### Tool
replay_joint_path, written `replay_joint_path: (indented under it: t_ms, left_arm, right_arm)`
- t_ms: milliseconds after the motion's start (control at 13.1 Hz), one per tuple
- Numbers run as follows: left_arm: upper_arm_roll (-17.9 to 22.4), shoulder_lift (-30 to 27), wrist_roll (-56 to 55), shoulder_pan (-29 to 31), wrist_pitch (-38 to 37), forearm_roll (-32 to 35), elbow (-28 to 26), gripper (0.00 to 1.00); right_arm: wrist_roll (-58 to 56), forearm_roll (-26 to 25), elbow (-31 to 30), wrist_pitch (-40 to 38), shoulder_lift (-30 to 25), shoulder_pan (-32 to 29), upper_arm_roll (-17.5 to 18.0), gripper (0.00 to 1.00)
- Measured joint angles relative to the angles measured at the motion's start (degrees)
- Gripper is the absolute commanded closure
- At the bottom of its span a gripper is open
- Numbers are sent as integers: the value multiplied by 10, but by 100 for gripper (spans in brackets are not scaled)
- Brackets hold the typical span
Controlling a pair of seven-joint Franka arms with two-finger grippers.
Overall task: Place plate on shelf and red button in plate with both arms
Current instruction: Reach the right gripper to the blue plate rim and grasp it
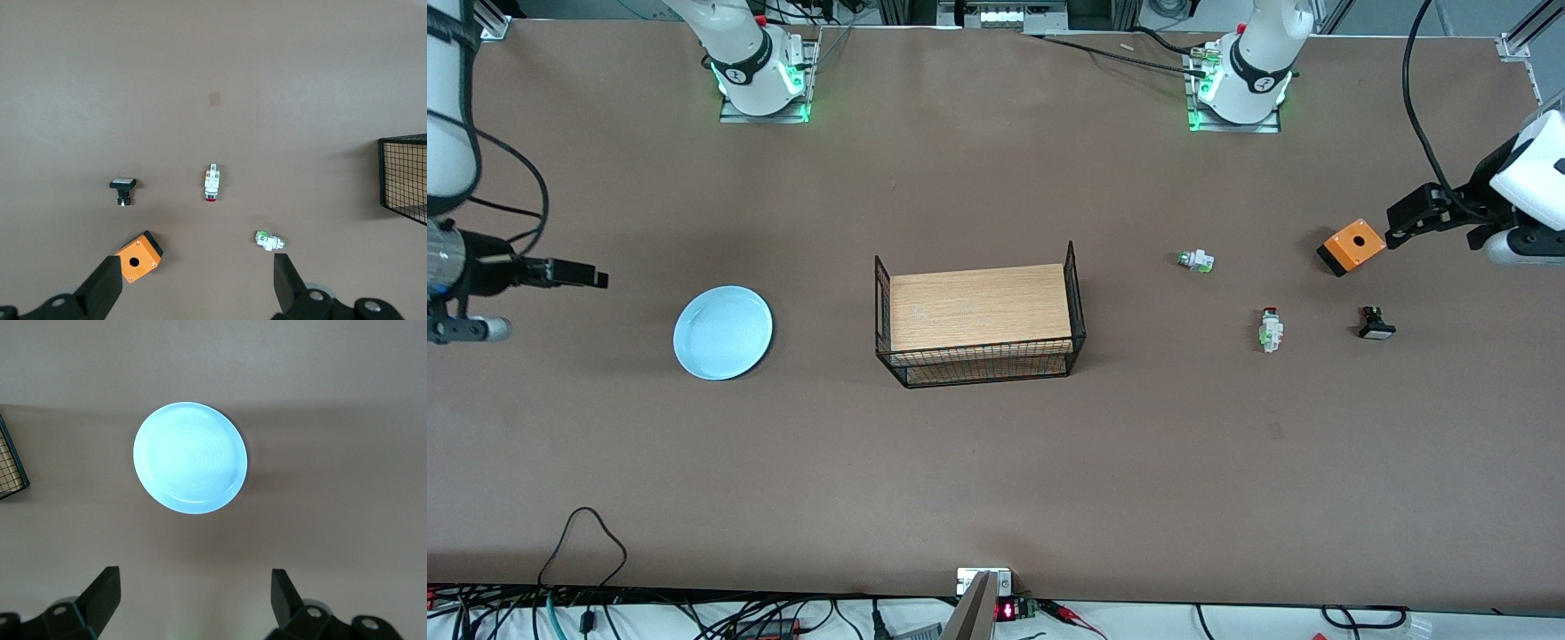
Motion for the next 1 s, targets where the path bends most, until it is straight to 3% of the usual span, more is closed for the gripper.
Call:
replay_joint_path:
  t_ms: [459, 995]
  left_arm:
    - [0, 0, 0, 0, 0, 0, 0, 0]
    - [0, 4, 0, 0, 43, -12, 0, 0]
  right_arm:
    - [0, 39, 8, 41, 85, 1, 1, 0]
    - [-55, 61, 10, 162, 194, -14, 0, 0]
